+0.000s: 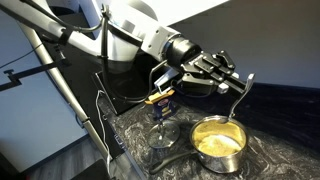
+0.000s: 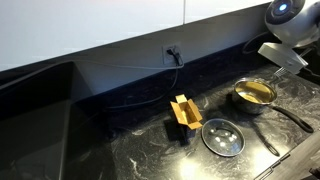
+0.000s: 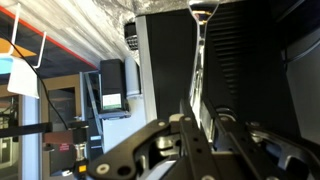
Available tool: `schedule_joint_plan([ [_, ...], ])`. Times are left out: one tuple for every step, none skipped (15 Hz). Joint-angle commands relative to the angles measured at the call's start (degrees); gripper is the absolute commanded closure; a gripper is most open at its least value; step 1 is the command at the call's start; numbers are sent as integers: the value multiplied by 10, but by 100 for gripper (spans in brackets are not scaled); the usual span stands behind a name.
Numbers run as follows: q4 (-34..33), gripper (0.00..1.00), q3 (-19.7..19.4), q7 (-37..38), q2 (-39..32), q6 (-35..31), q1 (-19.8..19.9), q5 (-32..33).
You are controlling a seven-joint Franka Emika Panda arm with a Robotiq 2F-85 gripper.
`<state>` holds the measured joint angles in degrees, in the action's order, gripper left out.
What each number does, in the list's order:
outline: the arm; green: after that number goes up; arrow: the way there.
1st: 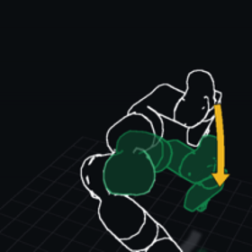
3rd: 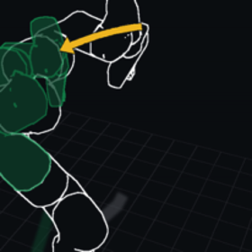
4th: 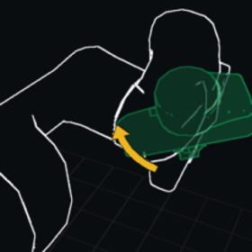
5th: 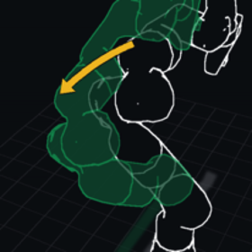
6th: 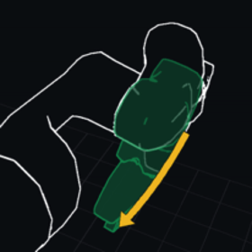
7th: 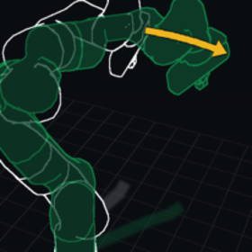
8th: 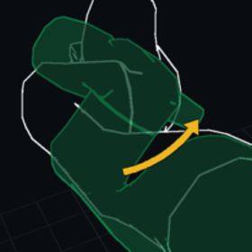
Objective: Use the silver fork to stir the contents in the pot
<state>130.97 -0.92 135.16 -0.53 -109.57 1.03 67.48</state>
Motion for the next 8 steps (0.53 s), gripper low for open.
schedule_joint_plan([
  [66, 96, -14, -25, 65, -99, 12, -61],
  [81, 96, -17, -34, 75, -128, 14, -81],
  [95, 96, -21, -46, 85, -158, 15, -100],
  [109, 96, -23, -61, 94, -185, 14, -121],
  [123, 96, -24, -72, 103, -214, 12, -143],
  [134, 96, -23, -84, 109, -237, 11, -162],
  [144, 96, -20, -83, 114, -259, 9, -175],
  [149, 96, -13, -65, 113, -275, 8, -179],
])
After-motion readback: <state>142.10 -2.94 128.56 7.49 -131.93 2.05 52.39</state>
